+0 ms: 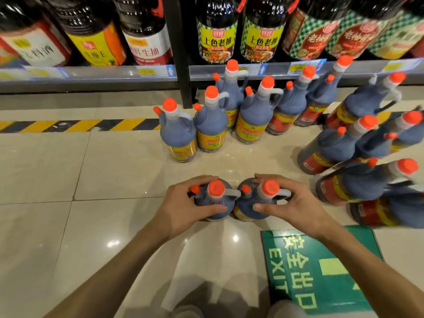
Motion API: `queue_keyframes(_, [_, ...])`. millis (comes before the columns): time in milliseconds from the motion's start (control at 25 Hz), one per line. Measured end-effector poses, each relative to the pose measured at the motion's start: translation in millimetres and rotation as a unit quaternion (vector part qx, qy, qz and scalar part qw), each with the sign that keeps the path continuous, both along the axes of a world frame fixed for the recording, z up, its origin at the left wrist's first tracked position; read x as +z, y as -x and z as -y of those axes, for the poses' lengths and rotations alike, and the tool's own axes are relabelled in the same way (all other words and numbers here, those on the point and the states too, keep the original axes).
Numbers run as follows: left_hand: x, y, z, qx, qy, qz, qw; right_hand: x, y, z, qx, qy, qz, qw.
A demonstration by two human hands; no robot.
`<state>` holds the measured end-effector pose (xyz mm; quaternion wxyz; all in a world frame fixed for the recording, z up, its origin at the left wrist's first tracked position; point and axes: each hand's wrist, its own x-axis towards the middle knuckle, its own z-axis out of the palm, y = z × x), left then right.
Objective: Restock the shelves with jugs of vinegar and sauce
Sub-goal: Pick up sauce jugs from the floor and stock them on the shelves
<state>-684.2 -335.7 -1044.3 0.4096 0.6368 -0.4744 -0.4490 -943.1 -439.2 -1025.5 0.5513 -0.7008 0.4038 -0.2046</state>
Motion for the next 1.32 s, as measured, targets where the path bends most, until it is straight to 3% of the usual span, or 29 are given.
queue_keyframes(400, [-35.2, 3.2, -16.7, 0.002, -0.108, -0.113, 0.988, -42.2, 3.1, -29.6, -0.055, -0.188, 0.036, 0.980])
queue_keyframes(560, [-34.2, 1.6, 2.8, 0.006, -0.101, -0.138, 0.985, -45.0, -7.8, -11.9, -0.076, -0.198, 0.078, 0.974])
queue_keyframes(960, [-30.4, 13.2, 70.9, 0.142, -0.106, -0.276, 0.945, -59.0, -57.8, 38.3, -0.206, -0.261, 0.146, 0.932])
queue_keyframes(1160, [5.9, 19.8, 60.4, 0.143, -0.135, -0.289, 0.937, -20.1, -52.5, 31.2, -0.216, -0.287, 0.143, 0.922])
queue_keyframes(1320, [101.1, 25.2, 47.8, 0.150, -0.147, -0.294, 0.932, 74.9, -44.9, 22.7, -0.226, -0.296, 0.138, 0.918])
